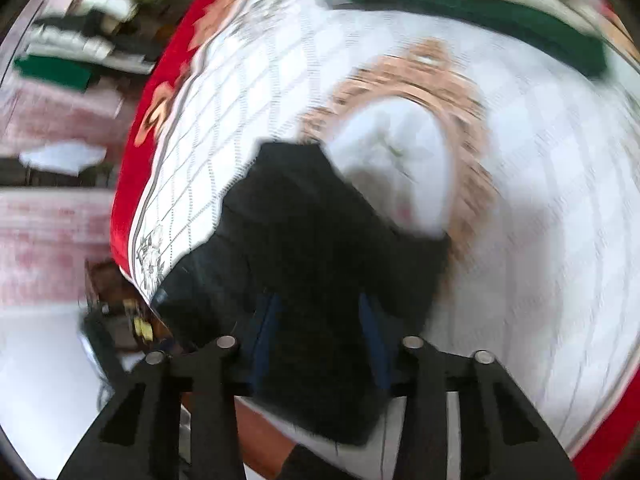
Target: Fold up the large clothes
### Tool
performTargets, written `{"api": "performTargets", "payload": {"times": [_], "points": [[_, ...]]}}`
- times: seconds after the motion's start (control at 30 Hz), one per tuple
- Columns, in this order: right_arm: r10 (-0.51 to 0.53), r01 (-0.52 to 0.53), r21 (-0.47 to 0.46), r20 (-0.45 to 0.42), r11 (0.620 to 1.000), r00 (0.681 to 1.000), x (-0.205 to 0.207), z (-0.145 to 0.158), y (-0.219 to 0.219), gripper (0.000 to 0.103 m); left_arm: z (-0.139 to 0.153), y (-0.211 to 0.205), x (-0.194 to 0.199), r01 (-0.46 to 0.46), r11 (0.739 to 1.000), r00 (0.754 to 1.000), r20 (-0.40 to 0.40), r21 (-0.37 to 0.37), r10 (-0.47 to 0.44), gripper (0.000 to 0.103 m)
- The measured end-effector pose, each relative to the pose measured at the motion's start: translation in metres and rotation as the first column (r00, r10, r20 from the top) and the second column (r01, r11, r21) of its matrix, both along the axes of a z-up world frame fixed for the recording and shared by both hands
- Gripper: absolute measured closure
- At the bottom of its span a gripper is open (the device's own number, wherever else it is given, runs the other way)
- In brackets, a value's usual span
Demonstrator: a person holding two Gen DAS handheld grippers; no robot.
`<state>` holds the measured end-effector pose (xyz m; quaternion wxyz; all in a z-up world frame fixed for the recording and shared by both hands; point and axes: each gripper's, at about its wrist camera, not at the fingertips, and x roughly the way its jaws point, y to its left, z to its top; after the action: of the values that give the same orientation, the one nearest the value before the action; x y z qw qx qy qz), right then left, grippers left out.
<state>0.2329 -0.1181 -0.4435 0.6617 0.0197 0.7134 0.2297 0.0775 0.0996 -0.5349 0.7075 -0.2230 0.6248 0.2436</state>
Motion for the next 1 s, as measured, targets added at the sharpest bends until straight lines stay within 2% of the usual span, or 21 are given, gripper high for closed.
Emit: {"api": "performTargets", "payload": {"times": [0.07,0.1,0.17,0.23,0.3,0.37,0.43,0.47,0.53,0.6,0.7,0.73,0.8,0.87,0.9,0.93,1.0], "points": [[0.041,-0.041,-0.063,-0.004,0.997,0.999,0.009,-0.016,0.013,0.068,-0.001,0.003,-0.005,0.005,1.0,0.999,0.033,-0.016,-0.005,0.0],[0.057,-0.059,-0.113,-0.025,0.992,0.998,0.013,-0.037,0.023,0.068,0.002,0.004,-0.006,0.007,1.0,0.999,0.042,-0.013,-0.006,0.0],[0.052,-0.06,-0.154,-0.054,0.986,0.997,0.02,-0.064,0.032,0.068,0.012,0.005,-0.007,0.01,1.0,0.999,0.048,0.016,-0.011,0.0],[0.03,-0.042,-0.166,-0.07,0.985,0.997,0.025,-0.061,0.035,0.067,0.03,0.009,-0.013,-0.015,0.999,0.999,0.053,0.033,0.014,0.0],[0.057,-0.067,-0.159,-0.067,0.985,0.996,0.023,-0.04,0.031,0.066,0.046,0.014,-0.024,-0.053,0.998,0.996,0.068,0.024,0.051,0.0],[0.052,-0.055,-0.09,-0.044,0.994,0.998,0.016,-0.015,0.015,0.054,0.062,0.018,-0.037,-0.093,0.996,0.992,0.09,0.004,0.092,0.0],[0.01,-0.011,-0.038,-0.029,0.999,1.0,0.006,0.004,-0.011,0.023,0.069,0.022,-0.046,-0.124,0.992,0.987,0.1,-0.017,0.125,0.0],[-0.013,0.013,-0.018,-0.024,1.0,1.0,0.001,0.01,-0.026,0.02,0.07,0.023,-0.046,-0.144,0.989,0.983,0.108,-0.035,0.147,0.0],[-0.083,0.083,0.018,-0.009,0.996,0.997,-0.012,0.016,-0.058,0.019,0.065,0.024,-0.047,-0.163,0.985,0.979,0.111,-0.051,0.168,0.0],[-0.142,0.144,0.057,-0.034,0.988,0.989,-0.024,0.005,-0.085,0.018,0.053,0.028,-0.044,-0.197,0.976,0.972,0.113,-0.094,0.207,0.0],[-0.229,0.256,0.152,-0.176,0.954,0.957,-0.046,-0.037,-0.117,0.018,0.034,0.035,-0.037,-0.253,0.947,0.952,0.125,-0.199,0.281,0.001],[-0.251,0.308,0.214,-0.257,0.927,0.933,-0.053,-0.059,-0.126,0.018,0.027,0.037,-0.035,-0.264,0.935,0.945,0.132,-0.239,0.3,0.001],[-0.247,0.37,0.305,-0.373,0.878,0.894,-0.059,-0.103,-0.122,0.018,0.011,0.038,-0.029,-0.281,0.911,0.934,0.132,-0.303,0.332,0.001],[-0.214,0.428,0.416,-0.469,0.802,0.857,-0.064,-0.131,-0.114,0.018,-0.002,0.038,-0.023,-0.289,0.892,0.929,0.123,-0.347,0.349,0.001],[-0.204,0.438,0.445,-0.481,0.781,0.853,-0.063,-0.138,-0.108,0.018,-0.007,0.038,-0.02,-0.289,0.884,0.928,0.12,-0.366,0.353,0.001],[-0.193,0.433,0.46,-0.48,0.775,0.856,-0.062,-0.14,-0.101,0.016,-0.01,0.037,-0.017,-0.286,0.886,0.929,0.122,-0.365,0.35,0.001],[-0.177,0.403,0.459,-0.459,0.791,0.87,-0.057,-0.142,-0.084,0.017,-0.007,0.037,-0.01,-0.26,0.904,0.933,0.154,-0.339,0.326,0.001]]}}
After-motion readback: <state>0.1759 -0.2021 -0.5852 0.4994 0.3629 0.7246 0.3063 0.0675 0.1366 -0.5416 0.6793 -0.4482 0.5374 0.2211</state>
